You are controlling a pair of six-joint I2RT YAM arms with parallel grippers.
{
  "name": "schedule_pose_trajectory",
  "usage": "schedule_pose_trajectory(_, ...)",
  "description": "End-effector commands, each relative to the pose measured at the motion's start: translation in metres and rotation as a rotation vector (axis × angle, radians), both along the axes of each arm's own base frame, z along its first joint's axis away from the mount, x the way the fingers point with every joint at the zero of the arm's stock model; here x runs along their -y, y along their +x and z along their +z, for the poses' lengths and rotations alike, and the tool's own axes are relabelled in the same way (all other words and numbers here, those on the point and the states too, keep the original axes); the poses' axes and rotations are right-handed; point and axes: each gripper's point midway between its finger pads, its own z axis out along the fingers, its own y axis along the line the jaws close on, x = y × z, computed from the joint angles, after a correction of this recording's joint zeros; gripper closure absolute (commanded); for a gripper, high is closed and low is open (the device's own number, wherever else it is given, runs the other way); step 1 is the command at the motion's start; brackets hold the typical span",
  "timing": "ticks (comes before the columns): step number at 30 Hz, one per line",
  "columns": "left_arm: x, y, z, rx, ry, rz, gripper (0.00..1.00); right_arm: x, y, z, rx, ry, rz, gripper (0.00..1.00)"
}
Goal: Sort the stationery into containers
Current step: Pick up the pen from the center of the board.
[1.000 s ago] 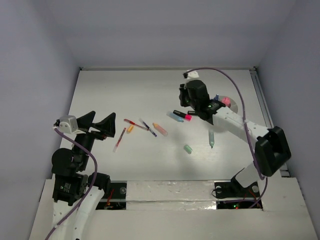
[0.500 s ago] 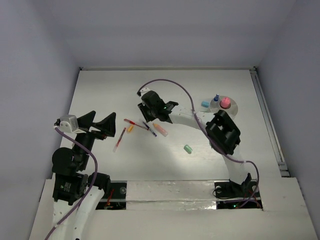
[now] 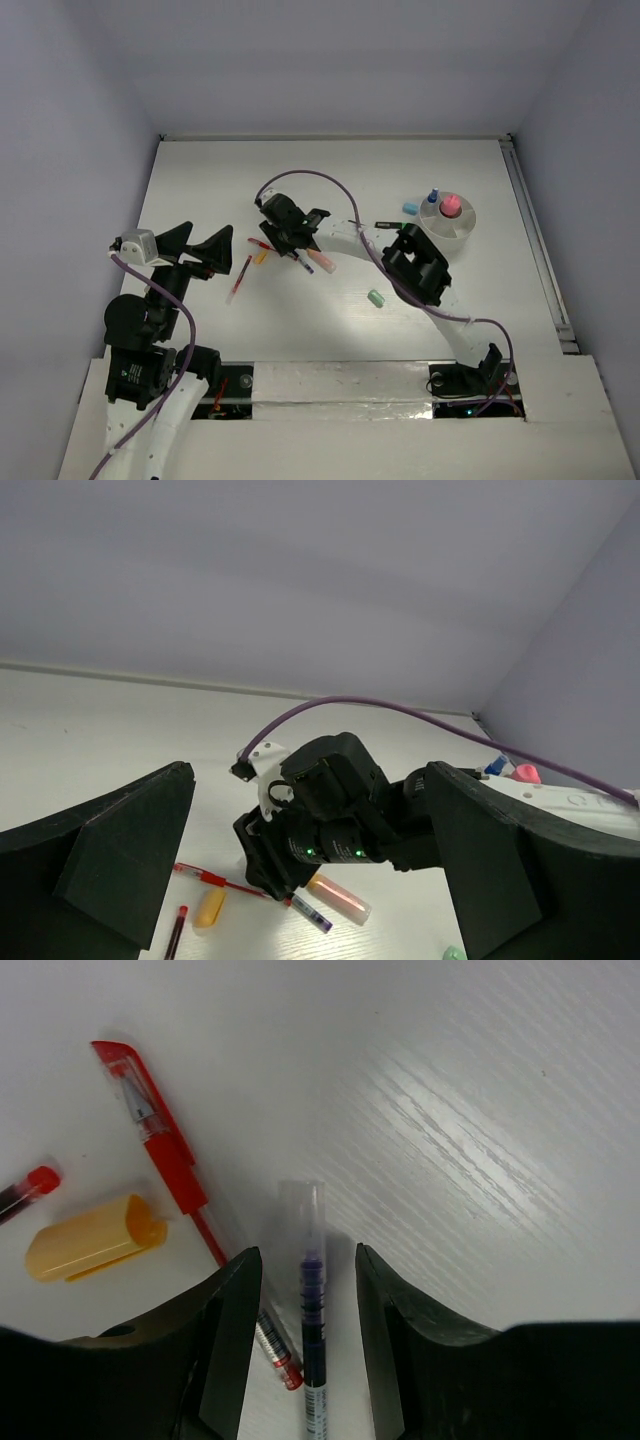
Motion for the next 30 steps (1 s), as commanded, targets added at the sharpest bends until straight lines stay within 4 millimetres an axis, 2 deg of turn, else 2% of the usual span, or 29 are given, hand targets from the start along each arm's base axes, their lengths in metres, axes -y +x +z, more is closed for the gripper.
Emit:
schedule_pose_trajectory(1,0.005,0.0,0.01,0.042,0.001,-0.024,0.01,-0.001,0.012,0.001,0.053,-0.041,-0.022,0.52)
schedule_pose_trajectory(5,0.005,0.001,0.009,0.039,0.001,-0.025,0.01,-0.003,0.013,-0.005,0.05,-0.042,-0.021,0.55)
schedule_pose_trajectory(9,0.005,0.001,0.009,0.039,0.001,-0.025,0.01,-0.004,0.014,-0.018,0.037,-0.058,-0.023,0.63)
schedule_pose_trajectory(13,0.005,0.0,0.009,0.04,0.001,-0.024,0.01,-0.002,0.015,-0.019,0.041,-0.062,-0.035,0.8)
schedule_pose_trajectory(14,0.005,0.0,0.009,0.039,0.001,-0.023,0.01,-0.001,0.015,-0.018,0.043,-0.061,-0.038,0.9)
schedule_pose_trajectory(17,0.005,0.0,0.009,0.042,0.001,-0.024,0.01,-0.002,0.016,-0.009,0.059,-0.048,-0.044,0.99)
schedule_pose_trajectory(19,0.005,0.0,0.009,0.042,0.001,-0.024,0.01,-0.004,0.02,0.0,0.082,-0.027,-0.047,1.0)
schedule_pose_trajectory(23,0.005,0.0,0.009,0.042,-0.001,-0.025,0.01,-0.012,0.03,0.037,0.158,0.072,-0.08,1.0)
schedule_pose_trajectory(27,0.005,-0.001,0.009,0.042,0.002,-0.024,0.01,-0.011,0.045,0.115,0.327,0.265,-0.17,1.0)
schedule_pose_trajectory(28,0.005,-0.001,0.01,0.044,0.002,-0.026,0.01,0.003,0.044,0.141,0.379,0.294,-0.208,1.0)
schedule_pose_trajectory(29,0.005,-0.002,0.011,0.047,0.0,-0.026,0.01,0.011,0.044,0.157,0.416,0.315,-0.232,1.0)
schedule_pose_trajectory(30,0.005,-0.002,0.011,0.047,0.0,-0.026,0.01,0.015,0.047,0.184,0.483,0.375,-0.255,1.0)
